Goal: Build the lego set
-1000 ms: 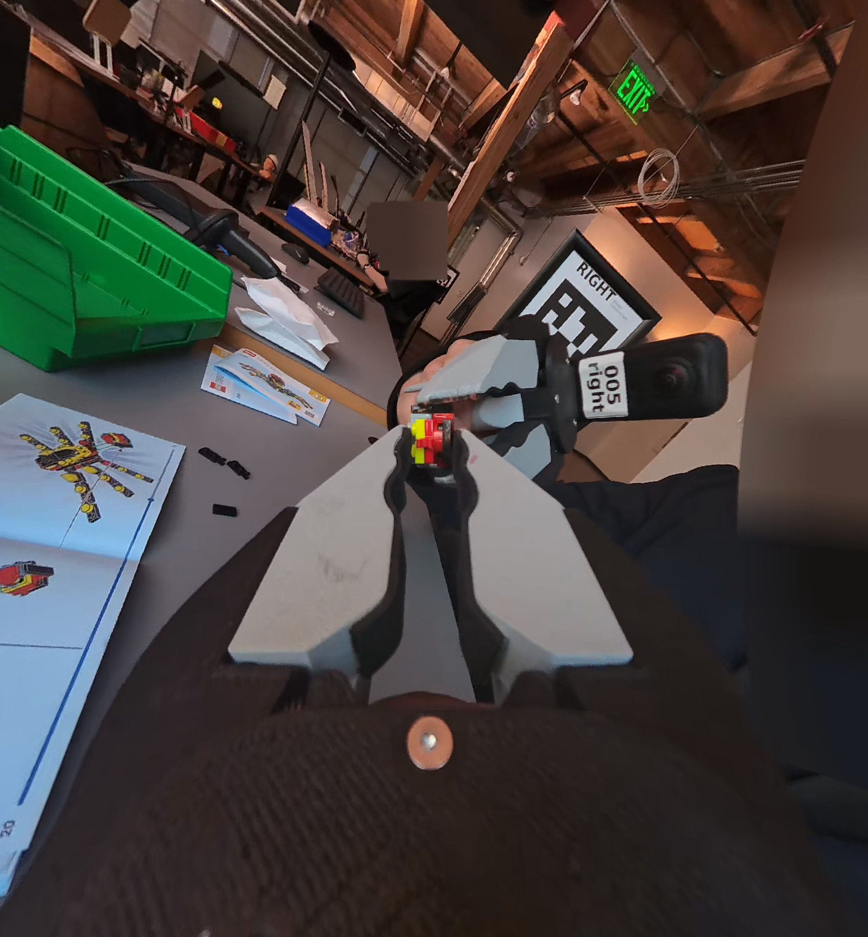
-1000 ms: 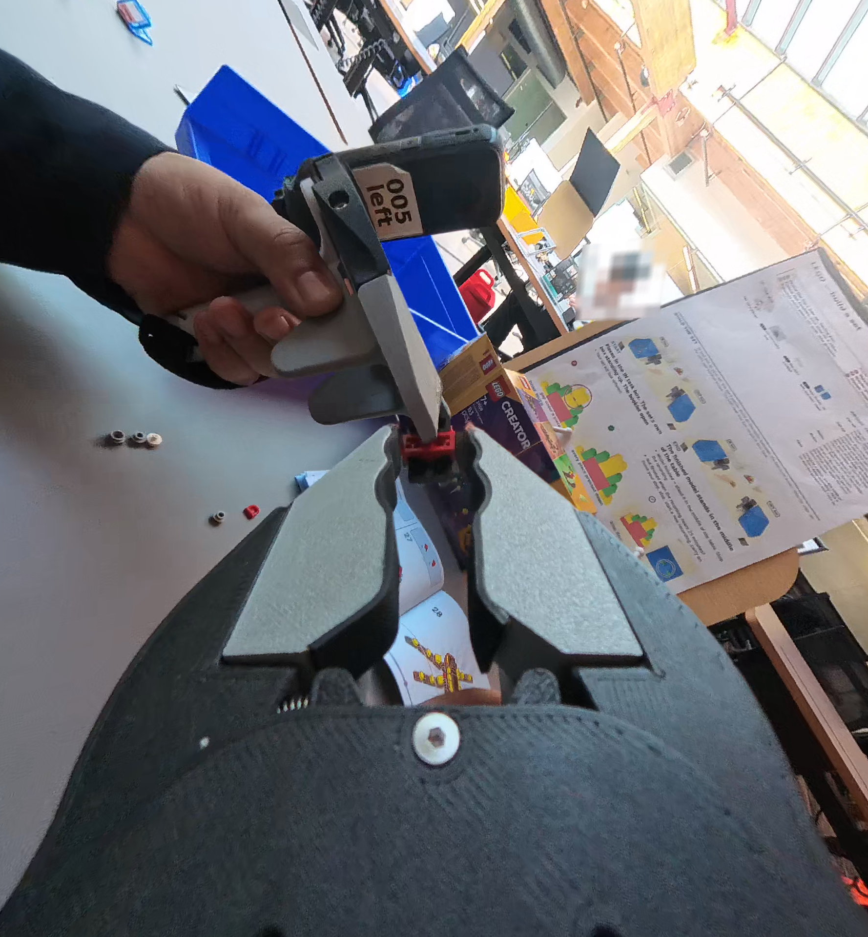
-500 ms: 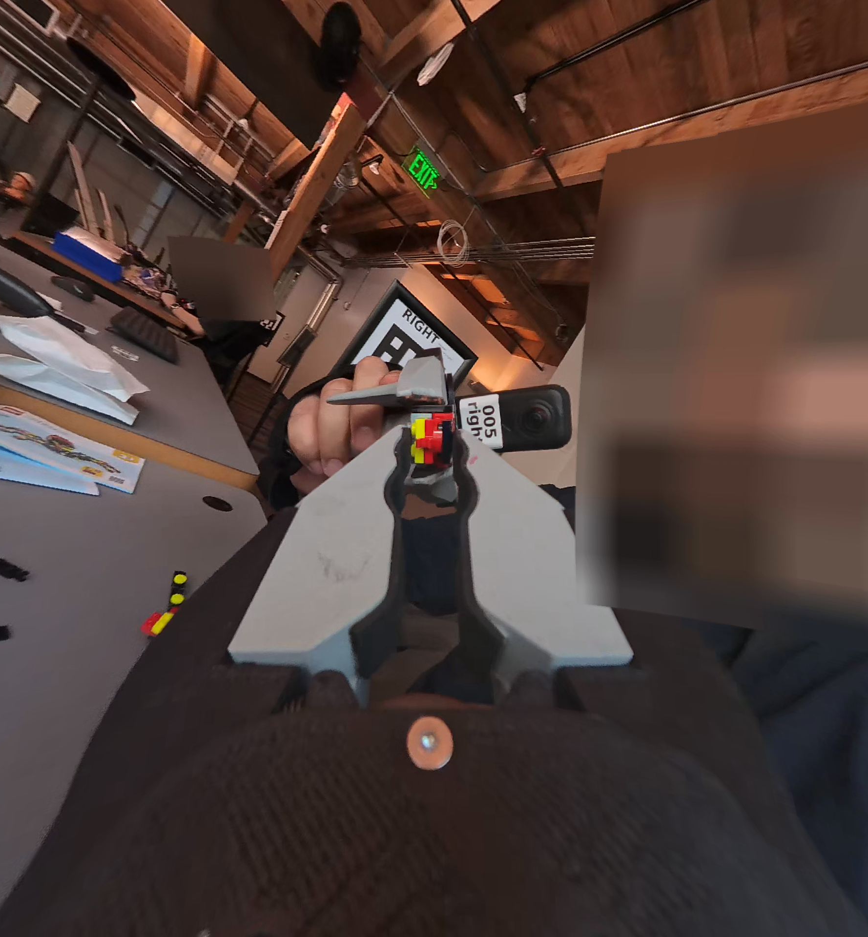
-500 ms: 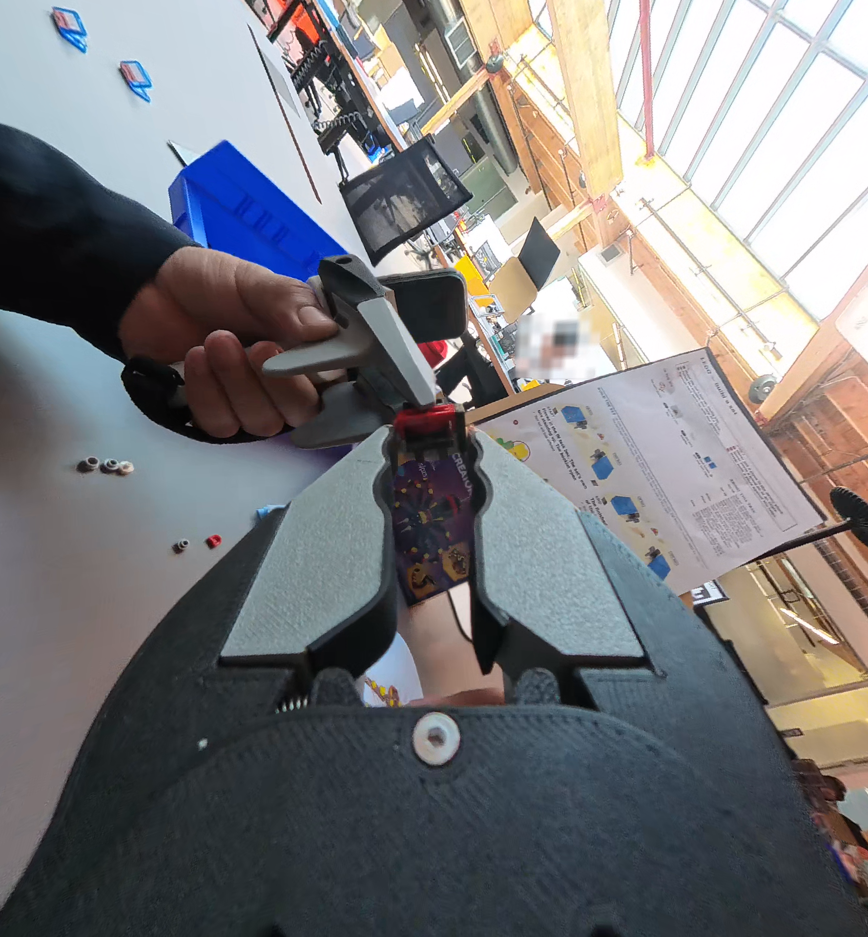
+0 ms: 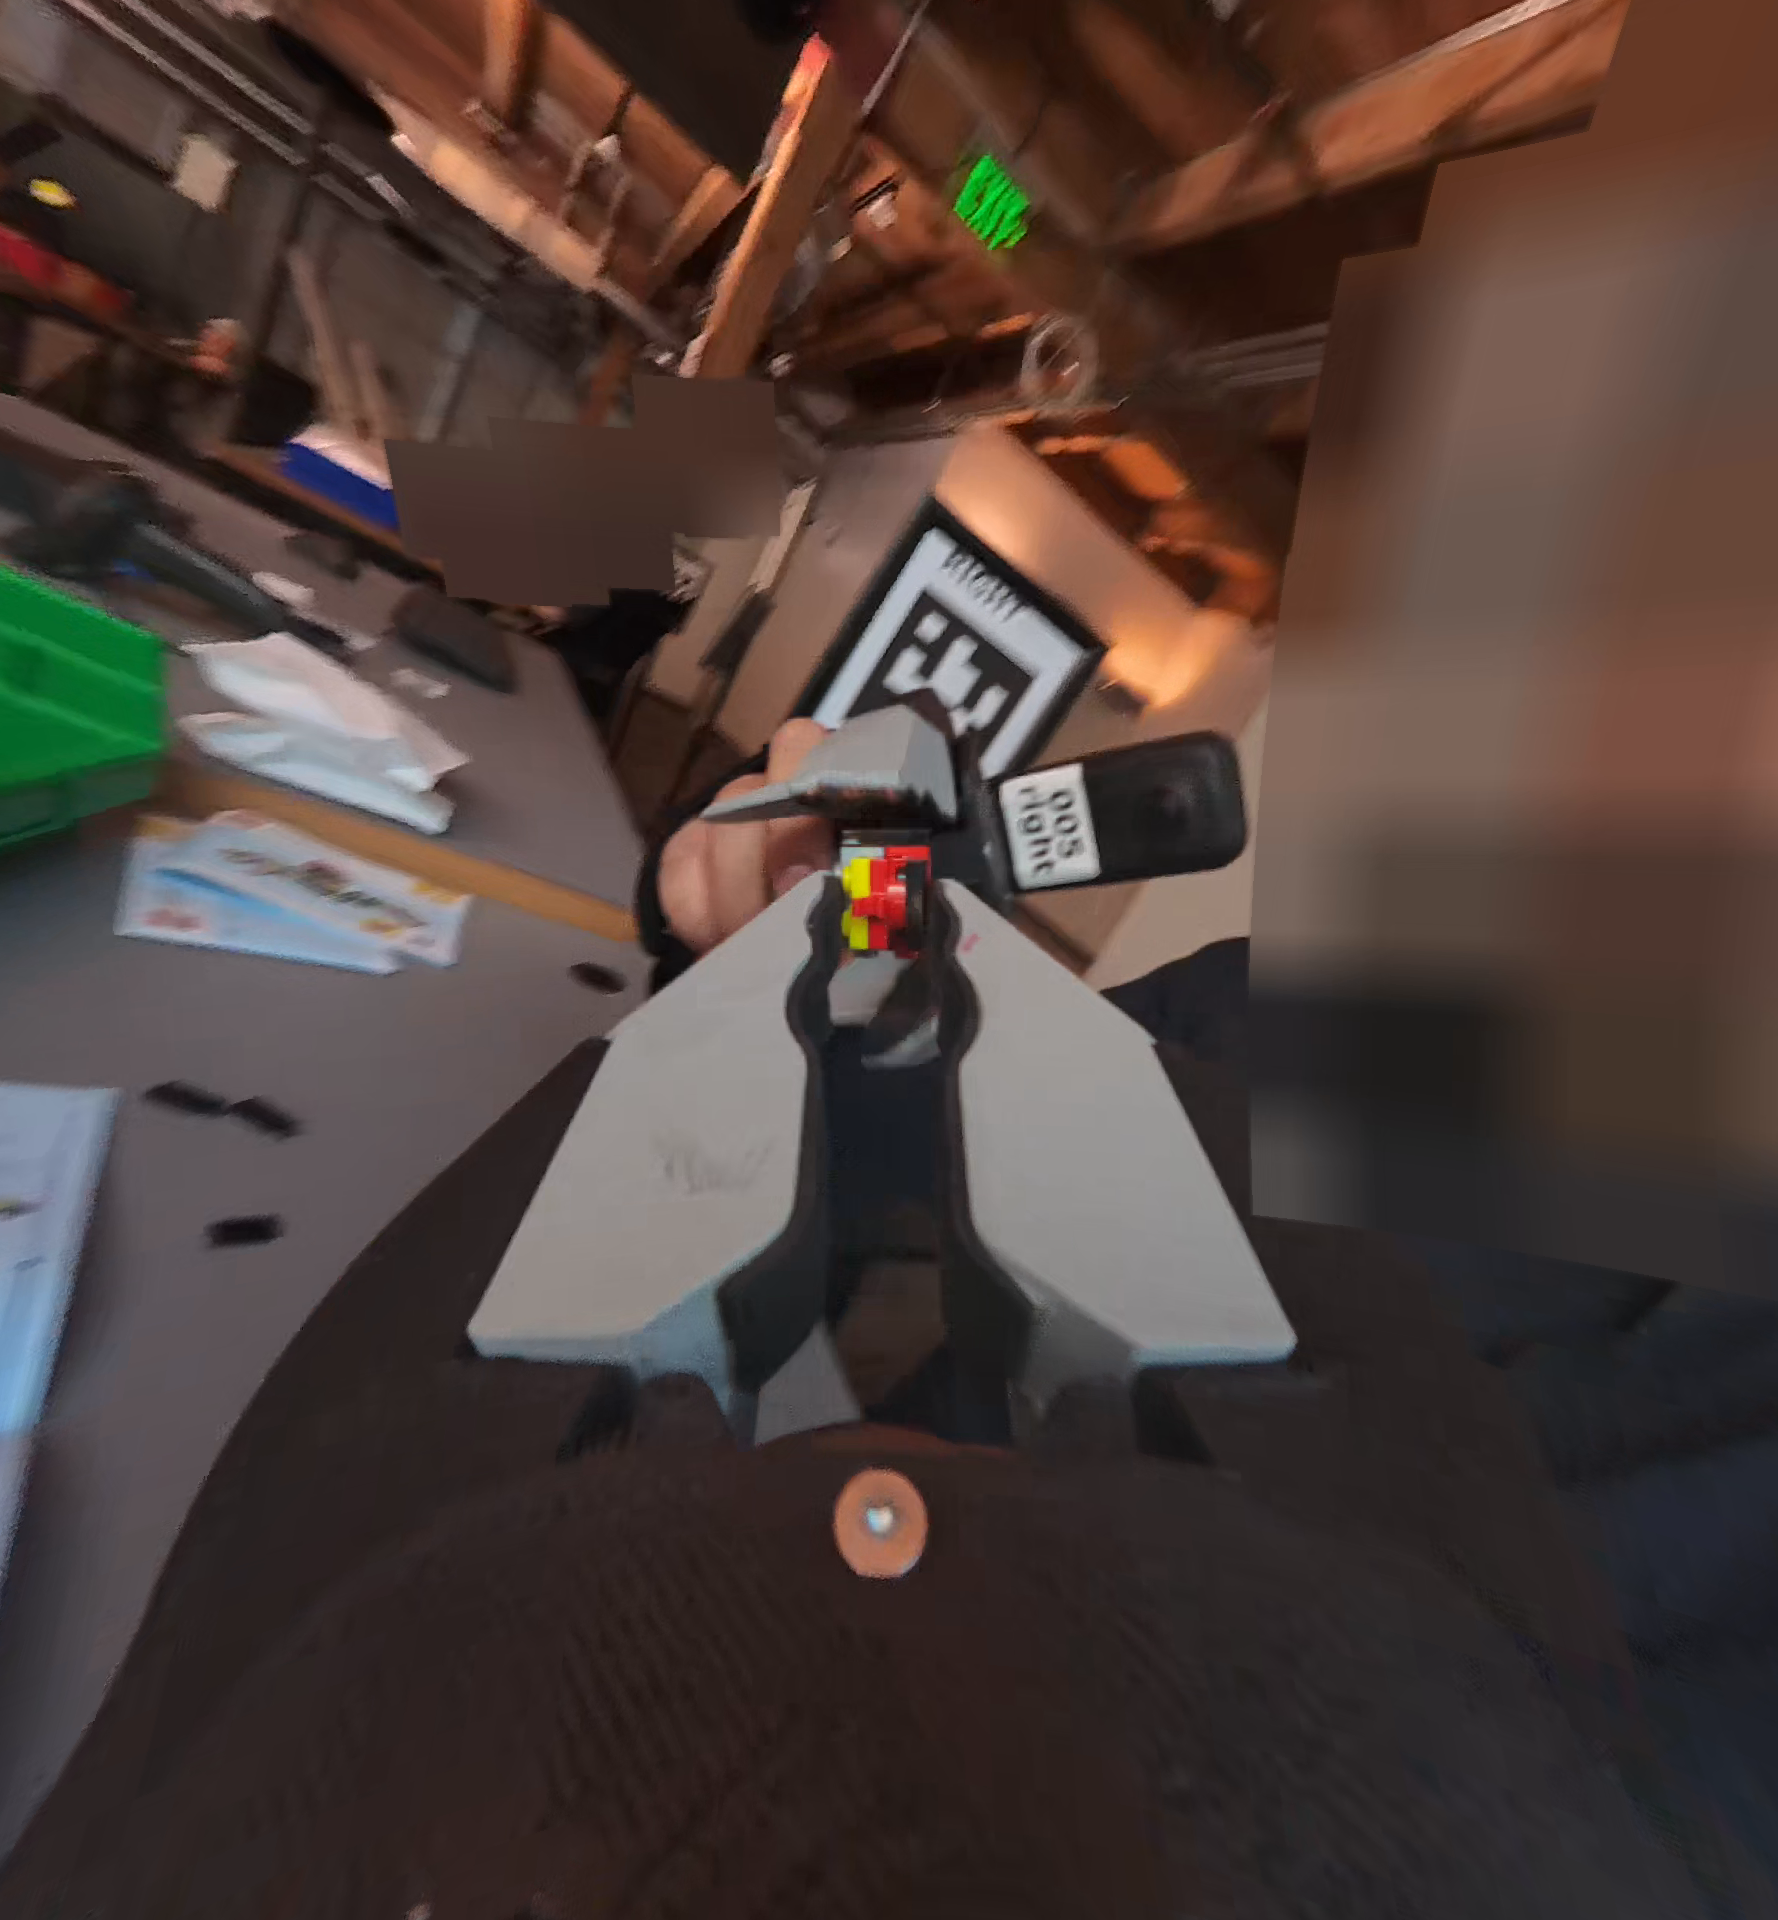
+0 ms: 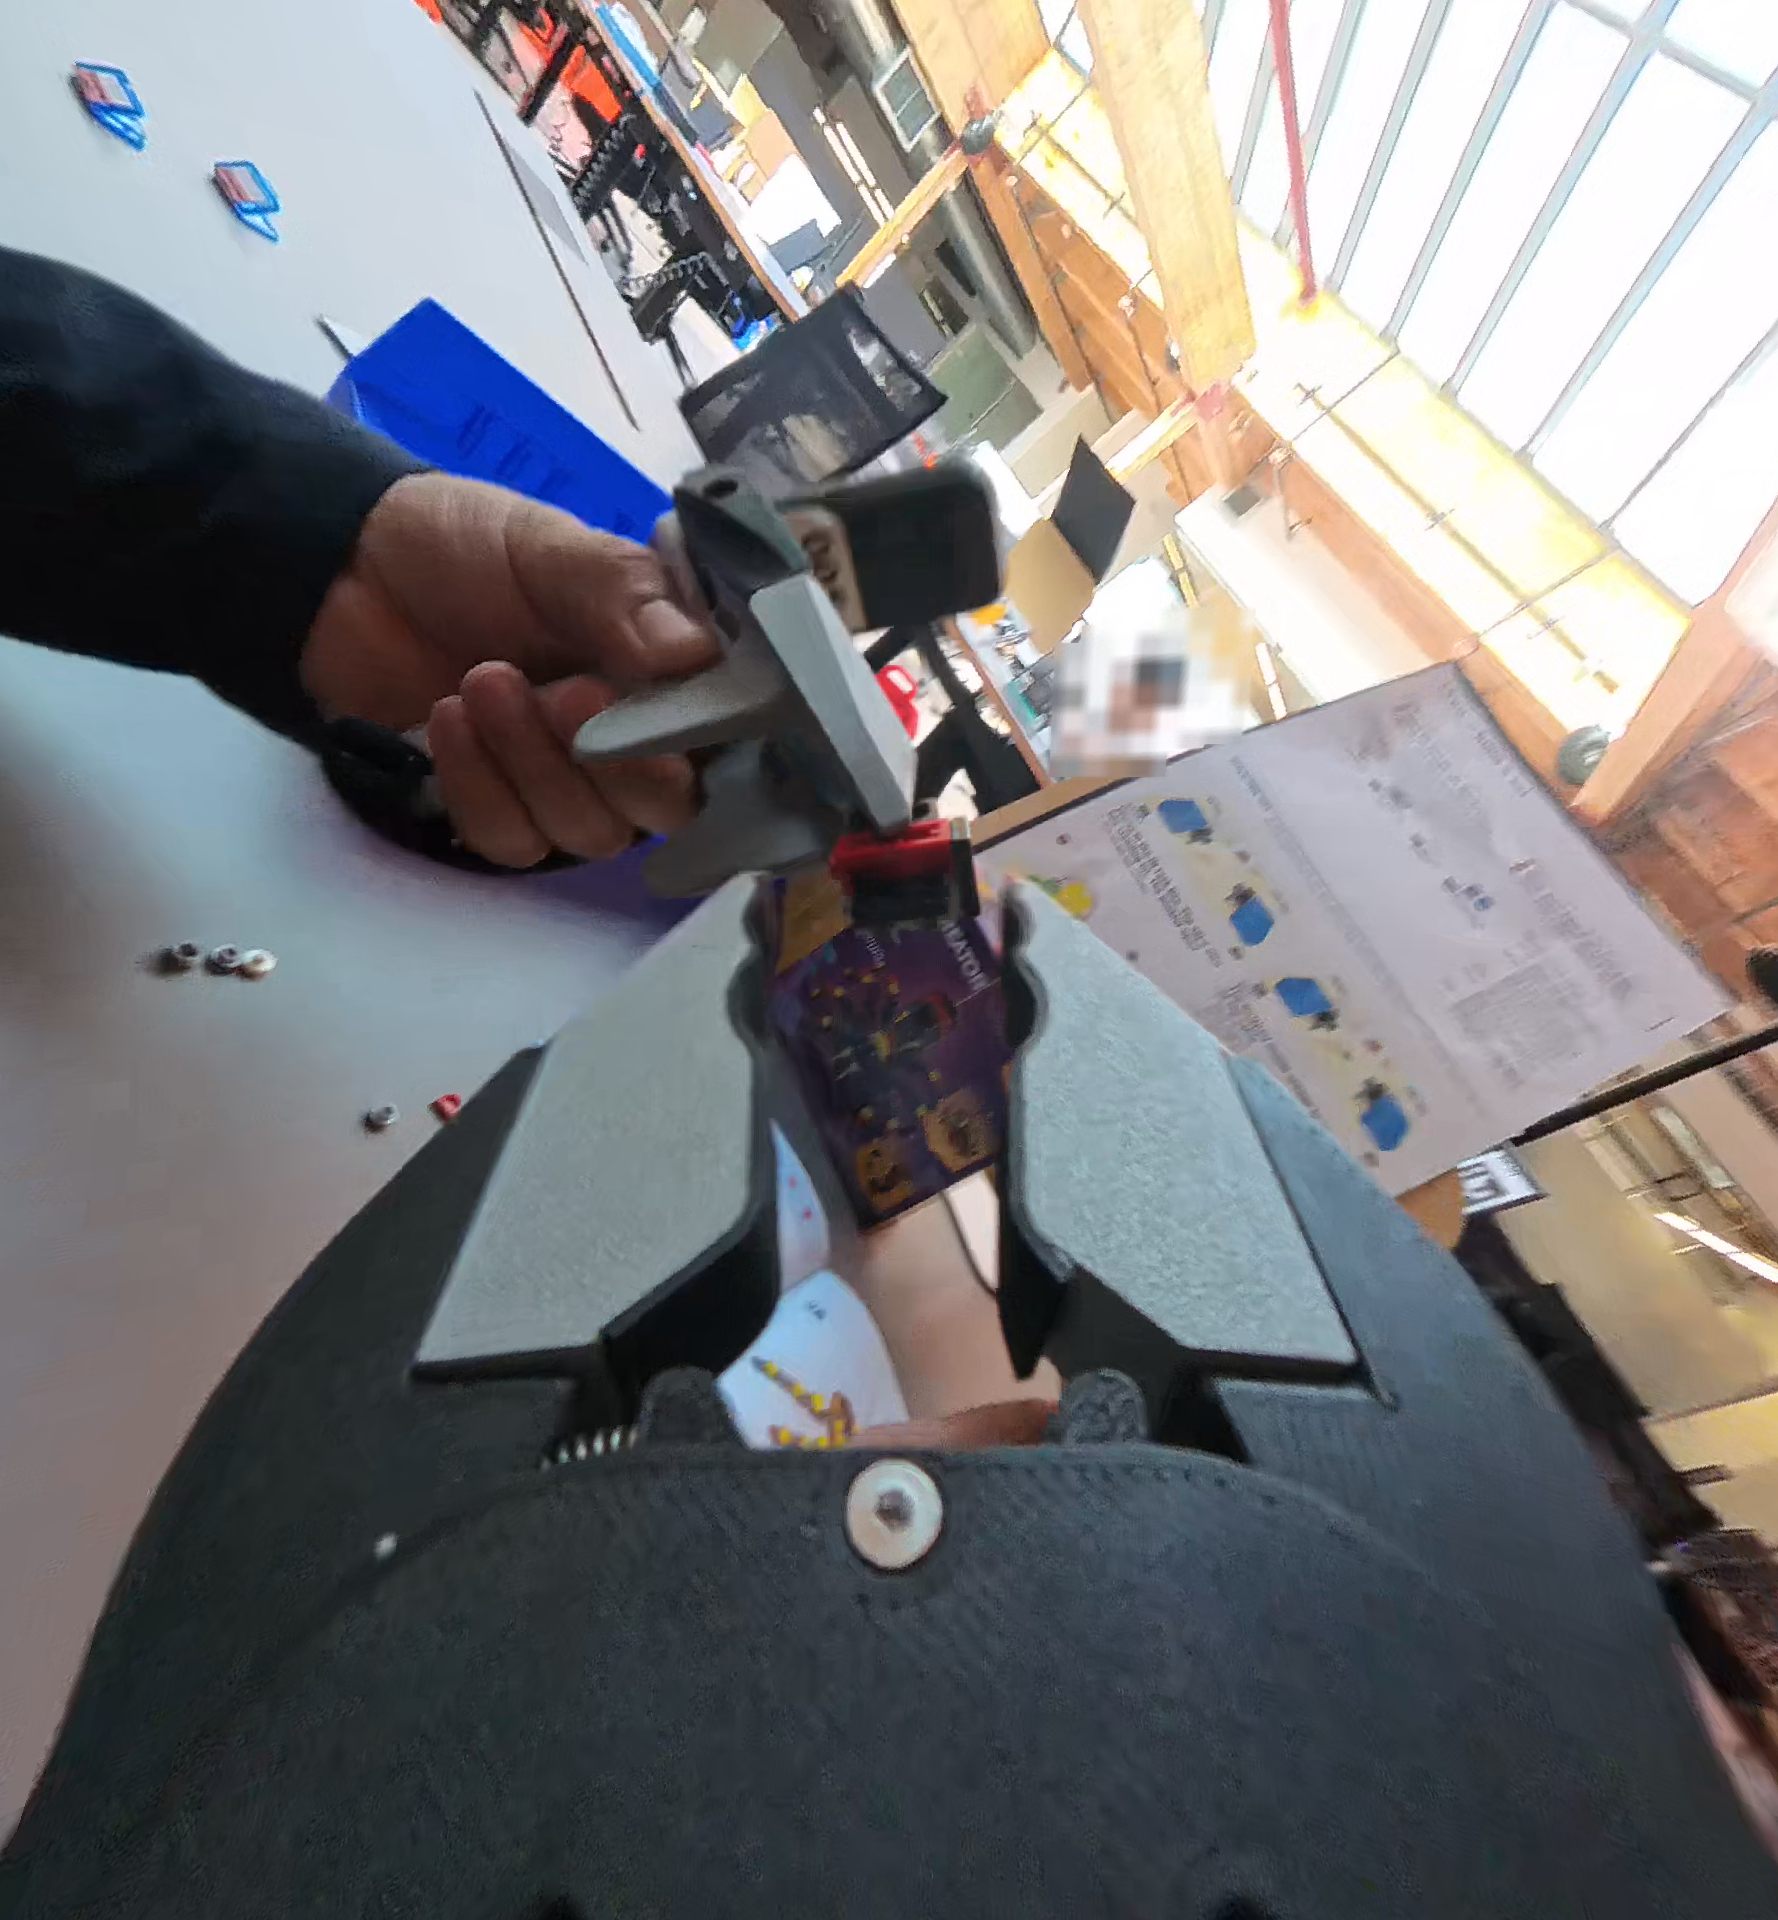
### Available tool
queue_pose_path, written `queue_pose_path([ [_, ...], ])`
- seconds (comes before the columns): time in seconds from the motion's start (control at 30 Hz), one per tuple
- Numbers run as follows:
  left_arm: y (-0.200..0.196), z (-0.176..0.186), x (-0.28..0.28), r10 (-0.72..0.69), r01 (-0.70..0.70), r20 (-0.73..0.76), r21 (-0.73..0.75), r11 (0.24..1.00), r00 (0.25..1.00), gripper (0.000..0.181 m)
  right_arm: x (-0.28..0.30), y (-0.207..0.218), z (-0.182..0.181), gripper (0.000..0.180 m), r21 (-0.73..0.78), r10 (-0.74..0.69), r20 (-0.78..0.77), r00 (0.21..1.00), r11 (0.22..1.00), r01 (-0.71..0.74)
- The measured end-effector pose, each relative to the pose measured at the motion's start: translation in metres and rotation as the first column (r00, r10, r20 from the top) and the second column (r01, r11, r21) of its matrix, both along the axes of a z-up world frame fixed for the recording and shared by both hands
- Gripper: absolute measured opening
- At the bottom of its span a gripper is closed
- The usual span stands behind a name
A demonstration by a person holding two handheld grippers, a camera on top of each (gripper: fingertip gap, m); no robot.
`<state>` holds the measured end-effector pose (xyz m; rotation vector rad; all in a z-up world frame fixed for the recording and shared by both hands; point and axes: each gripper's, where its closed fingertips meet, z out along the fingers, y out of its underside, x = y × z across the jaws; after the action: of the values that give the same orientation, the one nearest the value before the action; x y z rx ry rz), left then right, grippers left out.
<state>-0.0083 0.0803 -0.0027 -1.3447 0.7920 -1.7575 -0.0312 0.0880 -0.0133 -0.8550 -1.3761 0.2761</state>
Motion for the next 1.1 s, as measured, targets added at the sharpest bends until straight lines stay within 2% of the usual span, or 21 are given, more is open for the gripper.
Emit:
queue_pose_path([
  [0.03,0.008,-0.008,-0.002,0.085,-0.077,-0.101,0.074,0.994,0.991,0.013,0.002,0.005,-0.005,0.052,-0.039,0.005,0.002,1.0,0.999,-0.005],
  [0.07,0.019,-0.017,-0.006,0.2,-0.162,-0.206,0.184,0.969,0.958,0.013,0.006,0.01,-0.011,0.044,-0.077,0.007,0.003,1.0,0.997,-0.007],
  [0.13,0.034,-0.03,-0.018,0.412,-0.248,-0.345,0.431,0.868,0.843,0.013,0.016,0.024,-0.021,0.034,-0.162,0.005,-0.01,1.0,0.987,-0.006],
  [0.2,0.042,-0.039,-0.027,0.603,-0.229,-0.374,0.684,0.692,0.704,0.013,0.021,0.033,-0.033,0.036,-0.283,0.044,-0.013,0.999,0.958,-0.046],
  [0.23,0.04,-0.043,-0.028,0.665,-0.179,-0.349,0.787,0.591,0.66,0.013,0.022,0.035,-0.04,0.036,-0.348,0.08,-0.002,0.997,0.934,-0.076],
  [0.3,0.039,-0.049,-0.028,0.77,-0.084,-0.278,0.916,0.393,0.575,0.014,0.022,0.039,-0.053,0.04,-0.47,0.13,-0.015,0.991,0.874,-0.122],
  [0.37,0.045,-0.052,-0.031,0.858,-0.04,-0.192,0.97,0.239,0.477,0.014,0.02,0.039,-0.062,0.041,-0.588,0.191,-0.053,0.98,0.787,-0.185],
  [0.5,0.05,-0.059,-0.029,0.925,0.051,-0.06,0.998,0.044,0.374,0.013,0.016,0.043,-0.067,0.046,-0.721,0.223,-0.132,0.966,0.648,-0.248],
  [0.6,0.047,-0.061,-0.018,0.937,0.176,0.058,0.976,-0.125,0.345,0.013,0.015,0.042,-0.063,0.039,-0.772,0.237,-0.191,0.952,0.563,-0.295],
  [0.67,0.047,-0.062,-0.013,0.941,0.247,0.13,0.946,-0.212,0.313,0.012,0.013,0.038,-0.06,0.032,-0.793,0.26,-0.228,0.938,0.509,-0.334],
  [0.73,0.048,-0.062,-0.01,0.941,0.291,0.186,0.918,-0.269,0.282,0.013,0.011,0.034,-0.058,0.033,-0.806,0.279,-0.253,0.927,0.47,-0.361],
  [0.87,0.05,-0.07,-0.004,0.943,0.32,0.187,0.907,-0.273,0.275,0.135,0.003,0.032,-0.062,0.034,-0.807,0.268,-0.24,0.933,0.479,-0.345],
  [0.93,0.05,-0.071,-0.003,0.945,0.323,0.194,0.906,-0.275,0.262,0.133,0.001,0.035,-0.063,0.027,-0.788,0.244,-0.235,0.941,0.52,-0.331],
  [1.03,0.046,-0.071,-0.003,0.941,0.276,0.177,0.926,-0.258,0.288,0.084,0.002,0.031,-0.064,0.027,-0.79,0.273,-0.237,0.932,0.504,-0.349],
  [1.1,0.037,-0.071,0.002,0.924,0.209,0.144,0.951,-0.229,0.355,0.05,0.004,0.027,-0.064,0.027,-0.793,0.315,-0.248,0.916,0.478,-0.379],
])
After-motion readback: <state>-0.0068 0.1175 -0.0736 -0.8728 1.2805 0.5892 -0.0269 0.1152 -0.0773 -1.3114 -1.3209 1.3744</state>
